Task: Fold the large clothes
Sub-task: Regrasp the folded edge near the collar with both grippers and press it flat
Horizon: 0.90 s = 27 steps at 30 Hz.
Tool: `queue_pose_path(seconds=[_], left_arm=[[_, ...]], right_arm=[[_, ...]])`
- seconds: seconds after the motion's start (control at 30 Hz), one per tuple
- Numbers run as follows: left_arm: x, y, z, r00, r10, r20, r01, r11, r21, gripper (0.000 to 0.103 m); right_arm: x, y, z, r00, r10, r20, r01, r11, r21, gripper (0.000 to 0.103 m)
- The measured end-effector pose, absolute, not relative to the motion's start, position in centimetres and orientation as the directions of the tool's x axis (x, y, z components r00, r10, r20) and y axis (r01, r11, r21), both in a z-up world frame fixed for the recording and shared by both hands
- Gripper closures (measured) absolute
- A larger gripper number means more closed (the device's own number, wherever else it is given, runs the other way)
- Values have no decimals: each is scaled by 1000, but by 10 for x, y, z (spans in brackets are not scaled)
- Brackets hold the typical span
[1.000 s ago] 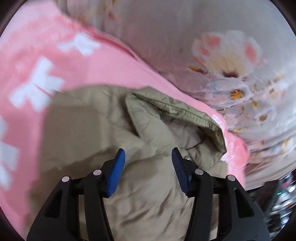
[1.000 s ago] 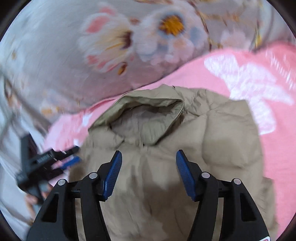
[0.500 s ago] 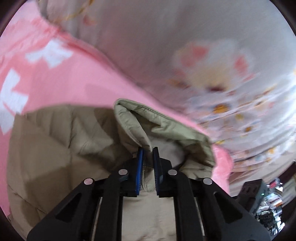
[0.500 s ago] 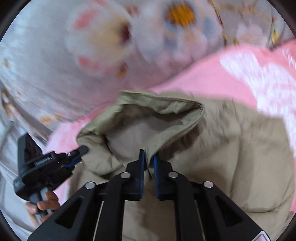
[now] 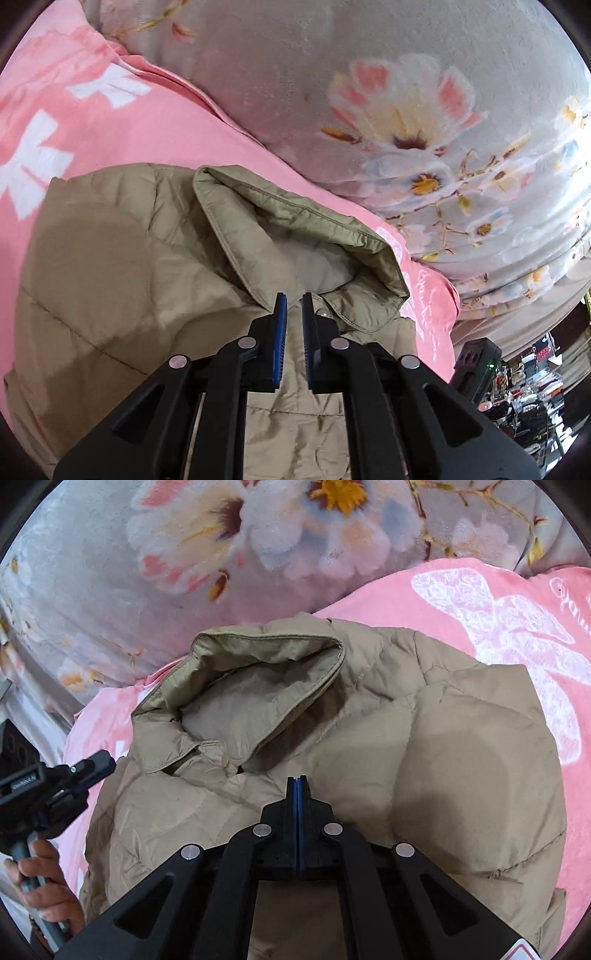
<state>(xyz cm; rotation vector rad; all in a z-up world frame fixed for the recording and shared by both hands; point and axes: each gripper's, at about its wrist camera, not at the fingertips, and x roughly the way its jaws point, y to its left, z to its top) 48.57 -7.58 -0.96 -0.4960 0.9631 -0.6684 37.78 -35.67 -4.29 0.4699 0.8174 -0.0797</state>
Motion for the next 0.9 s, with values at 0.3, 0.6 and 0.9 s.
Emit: queue_pose_path(seconds=[0.3, 0.6, 0.9], left_arm=[[501, -111, -15, 436, -565, -700, 278, 825, -492, 75], [508, -105, -63, 417, -480, -771, 261, 876, -405, 103], [505, -104, -61, 424, -478, -769, 274, 877, -394, 103]], right_arm=[[407, -349, -24, 698, 93, -710, 271, 883, 383, 81], [414, -349, -54, 611, 41, -790, 303, 911, 281, 102], [394, -351, -42, 629, 49, -776, 289, 912, 291, 93]])
